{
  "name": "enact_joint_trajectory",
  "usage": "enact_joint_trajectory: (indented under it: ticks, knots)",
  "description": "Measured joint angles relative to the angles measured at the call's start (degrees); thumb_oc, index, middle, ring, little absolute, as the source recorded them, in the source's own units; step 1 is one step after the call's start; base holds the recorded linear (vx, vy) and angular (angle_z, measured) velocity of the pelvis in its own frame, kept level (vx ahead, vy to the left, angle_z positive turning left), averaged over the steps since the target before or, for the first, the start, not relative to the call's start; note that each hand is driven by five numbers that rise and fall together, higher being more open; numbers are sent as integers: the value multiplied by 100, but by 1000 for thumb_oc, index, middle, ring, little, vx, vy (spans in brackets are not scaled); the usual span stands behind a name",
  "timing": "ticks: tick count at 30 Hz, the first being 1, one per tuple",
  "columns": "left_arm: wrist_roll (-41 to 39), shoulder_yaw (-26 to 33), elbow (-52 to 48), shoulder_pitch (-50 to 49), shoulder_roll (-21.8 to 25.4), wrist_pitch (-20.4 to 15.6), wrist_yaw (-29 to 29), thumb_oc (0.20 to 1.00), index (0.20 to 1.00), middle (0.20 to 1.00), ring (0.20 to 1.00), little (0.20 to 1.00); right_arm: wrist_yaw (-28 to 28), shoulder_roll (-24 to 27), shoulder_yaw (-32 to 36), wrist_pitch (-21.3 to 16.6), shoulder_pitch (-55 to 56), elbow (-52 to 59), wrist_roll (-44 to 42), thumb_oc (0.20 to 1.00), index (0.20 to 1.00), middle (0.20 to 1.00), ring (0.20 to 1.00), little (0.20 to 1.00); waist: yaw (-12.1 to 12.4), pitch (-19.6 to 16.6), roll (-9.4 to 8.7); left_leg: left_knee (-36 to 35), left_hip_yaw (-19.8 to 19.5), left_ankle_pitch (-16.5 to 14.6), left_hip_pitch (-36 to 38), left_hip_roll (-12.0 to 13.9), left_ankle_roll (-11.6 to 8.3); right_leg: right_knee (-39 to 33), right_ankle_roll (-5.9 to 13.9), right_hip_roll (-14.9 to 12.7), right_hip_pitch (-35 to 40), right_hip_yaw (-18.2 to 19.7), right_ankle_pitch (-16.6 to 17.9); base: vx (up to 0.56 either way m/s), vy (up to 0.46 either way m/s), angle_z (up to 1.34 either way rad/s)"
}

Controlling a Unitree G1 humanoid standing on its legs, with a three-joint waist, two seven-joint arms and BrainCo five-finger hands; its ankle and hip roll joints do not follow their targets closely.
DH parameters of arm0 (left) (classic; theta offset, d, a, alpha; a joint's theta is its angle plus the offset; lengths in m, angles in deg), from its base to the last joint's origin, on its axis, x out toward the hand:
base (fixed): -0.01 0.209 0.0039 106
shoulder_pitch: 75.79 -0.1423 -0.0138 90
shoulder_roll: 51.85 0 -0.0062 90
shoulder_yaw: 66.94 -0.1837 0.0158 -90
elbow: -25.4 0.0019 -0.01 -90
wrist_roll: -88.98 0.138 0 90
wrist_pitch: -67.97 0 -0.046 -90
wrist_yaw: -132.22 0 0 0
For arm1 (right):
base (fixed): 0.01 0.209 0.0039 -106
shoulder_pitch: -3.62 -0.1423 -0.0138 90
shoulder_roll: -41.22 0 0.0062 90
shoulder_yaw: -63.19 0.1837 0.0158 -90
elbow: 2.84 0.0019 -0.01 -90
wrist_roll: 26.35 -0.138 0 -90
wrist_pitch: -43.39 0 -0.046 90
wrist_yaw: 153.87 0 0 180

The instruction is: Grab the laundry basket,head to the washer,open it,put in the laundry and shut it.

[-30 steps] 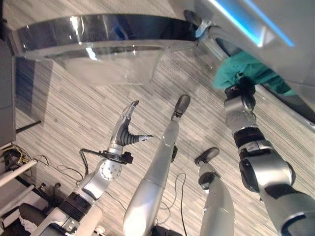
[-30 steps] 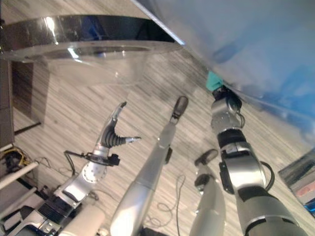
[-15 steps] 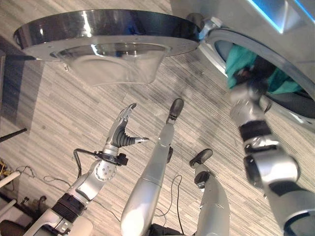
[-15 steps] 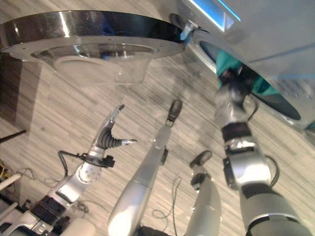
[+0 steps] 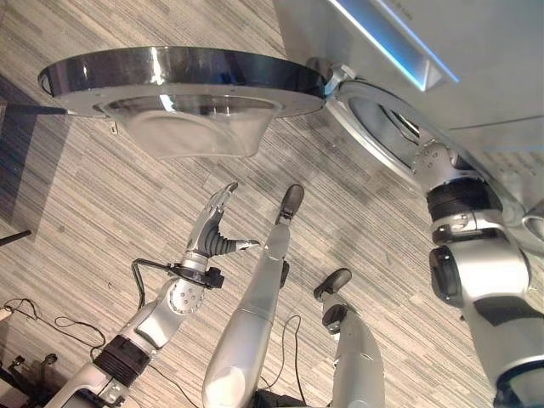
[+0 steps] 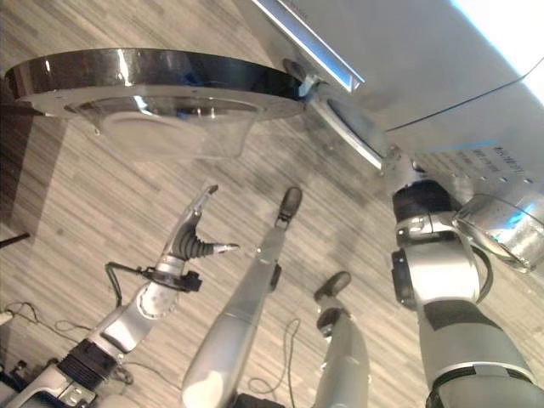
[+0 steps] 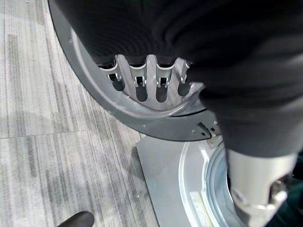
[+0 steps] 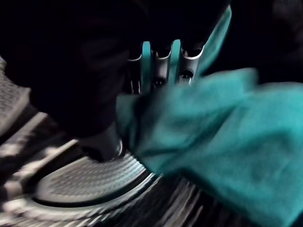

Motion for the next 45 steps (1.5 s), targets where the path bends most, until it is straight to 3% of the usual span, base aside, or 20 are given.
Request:
enact_joint_trajectory:
  ticks: [1,5,8,11,14,20,24,30,36,39,41,42,44,45]
  knots:
    - [-71,-3,-7,-7,7,0,-22,1000,1000,1000,1000,1000,-120,46,-161,240,-125,-464,-192,1000,1000,1000,1000,1000,8,0,0,2,2,-1,12,1,-1,28,-2,0,6,2,2,0,0,0]
    - [-198,5,-7,-24,-14,25,-122,1000,1000,1000,1000,1000,-457,54,65,315,-131,-376,-732,1000,1000,1000,1000,1000,-23,0,0,-10,34,-24,0,-6,-36,88,-15,-14,-34,6,-2,0,0,0]
    - [-213,-11,-16,-79,-23,112,-165,1000,1000,1000,1000,1000,-708,-278,1035,16,-92,-158,-1650,1000,1000,1000,1000,1000,-96,0,1,-22,89,-26,4,-37,-40,86,-17,-40,-44,33,1,0,0,0]
    - [-206,-90,-9,24,-29,175,-232,1000,1000,1000,1000,1000,-981,-418,1555,-342,-130,-213,-2728,1000,1000,1000,1000,1000,-134,0,1,-23,119,-10,5,-56,-18,60,-13,-62,-43,51,6,0,0,0]
    - [-207,-42,-6,222,-31,206,-266,1000,1000,1000,1000,1000,-1391,-625,1526,-652,9,308,-3474,1000,1000,1000,1000,1000,-150,1,2,-24,142,-10,16,-44,-16,11,36,-71,-35,84,44,-7,7,-2]
    - [-220,95,10,270,-62,202,-534,1000,1000,1000,1000,1000,-2891,-1869,1453,-979,1204,2480,-4460,1000,1000,1000,1000,1000,-170,4,8,-27,157,-14,296,-14,-5,-310,12,1,368,57,99,-15,5,2]
    - [-220,74,5,269,-45,179,-780,1000,1000,1000,1000,1000,-3474,-2151,1407,-979,1470,2500,-5037,1000,1000,1000,1000,1000,-157,3,9,-30,163,-19,403,-6,1,-441,6,32,540,47,134,-50,41,1]
    - [-455,-88,39,243,-49,206,-1245,1000,1000,1000,1000,1000,-3734,-2196,978,-748,2085,2763,-5064,1000,1000,1000,1000,1000,-191,7,4,-25,284,-75,654,-10,83,-819,49,67,923,180,334,-49,35,-2]
    - [-666,-70,42,162,-43,220,-1625,1000,1000,1000,1000,1000,-3707,-2318,808,-258,2249,1933,-4760,1000,1000,1000,1000,1000,-352,5,-18,-11,295,-114,1025,-9,137,-1274,128,160,1491,192,574,-38,8,1]
    - [-655,28,71,-5,-33,231,-1706,1000,1000,1000,1000,1000,-3747,-2400,711,42,2799,1805,-4387,1000,1000,1000,1000,1000,-473,-2,-150,-8,307,-142,1229,6,174,-1333,105,172,1724,202,658,-12,7,-2]
    - [-611,360,265,-221,-22,265,-1722,1000,1000,1000,1000,1000,-3831,-2450,382,342,3895,1747,-3857,1000,1000,1000,1000,1000,-601,-12,-346,-1,370,-169,1594,26,208,-1314,83,171,2030,219,743,25,5,-17]
    - [-600,494,381,-313,-3,278,-1719,1000,1000,1000,1000,1000,-3822,-2467,241,447,4428,1647,-3723,1000,1000,1000,1000,1000,-647,-107,-470,8,464,-203,1708,32,244,-1367,77,179,2123,219,750,8,11,-32]
    - [-590,863,604,-629,-2,313,-1691,1000,1000,1000,1000,1000,-3711,-2443,42,629,5599,1491,-3346,1000,1000,1000,1000,1000,-791,-558,-713,112,568,-496,1721,105,92,-1514,114,224,2188,235,701,9,12,-41]
    - [-558,953,757,-628,20,333,-1682,1000,1000,1000,1000,1000,-3693,-2375,73,703,5862,1328,-3091,1000,1000,1000,1000,1000,-842,-624,-733,152,608,-500,1737,151,87,-1556,105,257,2217,300,735,25,0,-40]
